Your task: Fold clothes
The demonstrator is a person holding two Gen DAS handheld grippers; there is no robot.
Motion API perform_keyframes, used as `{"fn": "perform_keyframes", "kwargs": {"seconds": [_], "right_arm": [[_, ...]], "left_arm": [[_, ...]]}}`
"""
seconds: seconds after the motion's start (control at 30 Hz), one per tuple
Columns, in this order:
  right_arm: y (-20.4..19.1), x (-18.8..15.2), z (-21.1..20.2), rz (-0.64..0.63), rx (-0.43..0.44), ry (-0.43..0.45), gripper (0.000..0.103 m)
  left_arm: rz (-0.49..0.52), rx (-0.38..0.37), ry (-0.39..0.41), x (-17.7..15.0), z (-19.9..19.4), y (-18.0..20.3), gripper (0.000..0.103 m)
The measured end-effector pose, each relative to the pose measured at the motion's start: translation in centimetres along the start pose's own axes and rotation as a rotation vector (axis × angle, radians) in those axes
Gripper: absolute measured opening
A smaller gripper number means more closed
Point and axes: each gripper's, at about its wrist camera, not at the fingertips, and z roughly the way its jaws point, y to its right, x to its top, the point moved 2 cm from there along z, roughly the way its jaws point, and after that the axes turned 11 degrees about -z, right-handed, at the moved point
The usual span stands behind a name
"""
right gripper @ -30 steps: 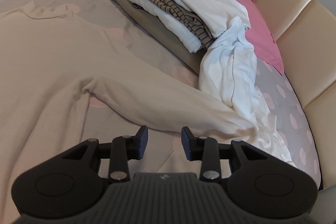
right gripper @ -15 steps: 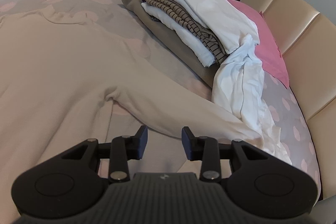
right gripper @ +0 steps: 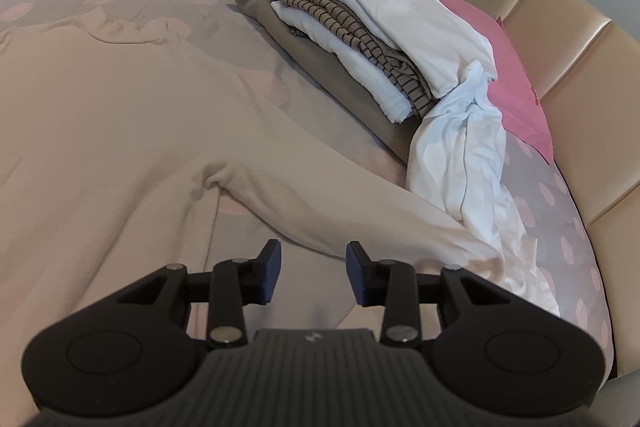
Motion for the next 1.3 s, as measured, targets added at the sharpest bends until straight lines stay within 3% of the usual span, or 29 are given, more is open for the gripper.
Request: {"fn": "perform_keyframes", "kwargs": {"seconds": [0.07,0.13,0.23,0.5,0.73,0.9,1.1,1.3], "right_arm": [[-0.1,-0.1,-0.4,0.009,0.035,0.005,0.039],[-0.4,-0.3,-0.6,0.004,0.073,0.008,0.039],[-1.1,-0.4,-0.9,-0.011,0.128,0.009,0.039],[0.3,-0.4,-0.9,0.032,0.128,0.007,0.039],[5.5,-2.3,0.1,0.217,0.097,-0.039,0.039],[7.0,-4.7,0.3,0.315,0.162,-0.086,0.038],[3.1,-7.0,-2.9,0.178,0.37,-0.081,0.038],[-4.7,-9.8,-8.0,-0.173,0.563,-0.034,0.038]], "left_arm": [[0.019,0.032,-0.002,0.0,0.3,0.3,0.024],[0.032,0.052,0.008,0.0,0.3,0.5,0.029],[0.008,0.036,0.048,0.6,-0.6,0.3,0.03],[-0.015,0.036,0.173,4.1,-2.8,1.0,0.03],[0.006,0.026,0.271,8.8,-3.5,3.0,0.031],[0.002,0.014,0.316,12.1,-3.0,4.0,0.031],[0.042,0.035,0.298,12.8,-1.4,5.9,0.031],[0.125,0.026,0.293,12.3,-1.2,8.5,0.031]]}}
